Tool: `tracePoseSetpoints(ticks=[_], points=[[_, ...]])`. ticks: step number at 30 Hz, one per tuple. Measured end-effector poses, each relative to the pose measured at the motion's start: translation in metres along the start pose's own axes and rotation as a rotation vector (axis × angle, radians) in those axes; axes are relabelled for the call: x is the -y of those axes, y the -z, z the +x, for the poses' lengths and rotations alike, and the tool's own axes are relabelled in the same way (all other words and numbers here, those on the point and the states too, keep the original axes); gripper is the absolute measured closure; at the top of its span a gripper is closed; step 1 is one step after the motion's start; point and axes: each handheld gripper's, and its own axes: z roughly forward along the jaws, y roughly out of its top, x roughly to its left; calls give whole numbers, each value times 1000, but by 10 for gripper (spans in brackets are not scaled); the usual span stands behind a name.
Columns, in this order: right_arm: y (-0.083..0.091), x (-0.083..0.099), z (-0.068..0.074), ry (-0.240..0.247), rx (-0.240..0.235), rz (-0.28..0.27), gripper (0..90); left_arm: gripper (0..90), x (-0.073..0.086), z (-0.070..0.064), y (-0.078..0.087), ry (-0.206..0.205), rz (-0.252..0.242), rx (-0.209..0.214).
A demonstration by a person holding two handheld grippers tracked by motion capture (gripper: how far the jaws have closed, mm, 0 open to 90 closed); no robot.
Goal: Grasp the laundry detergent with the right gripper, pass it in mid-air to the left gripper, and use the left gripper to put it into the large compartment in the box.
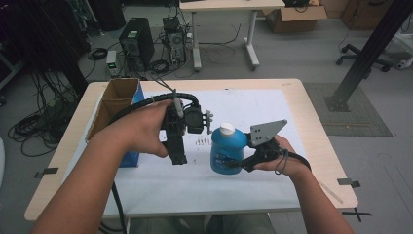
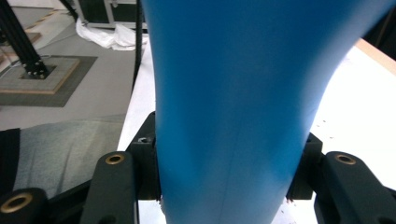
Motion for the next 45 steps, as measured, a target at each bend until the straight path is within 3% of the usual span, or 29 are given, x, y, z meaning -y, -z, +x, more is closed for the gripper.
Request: tracePoseSetpoints(ticks=[16, 26, 45], points=[[-30, -5, 1, 34, -63, 3, 447, 4, -15, -1, 2, -30, 19, 25], [-50, -13, -2, 23, -88, -11, 447, 4, -24, -1, 2, -42, 14, 32], [-74, -20, -3, 20, -121, -38, 446, 4, -23, -1, -5, -42, 27, 36]])
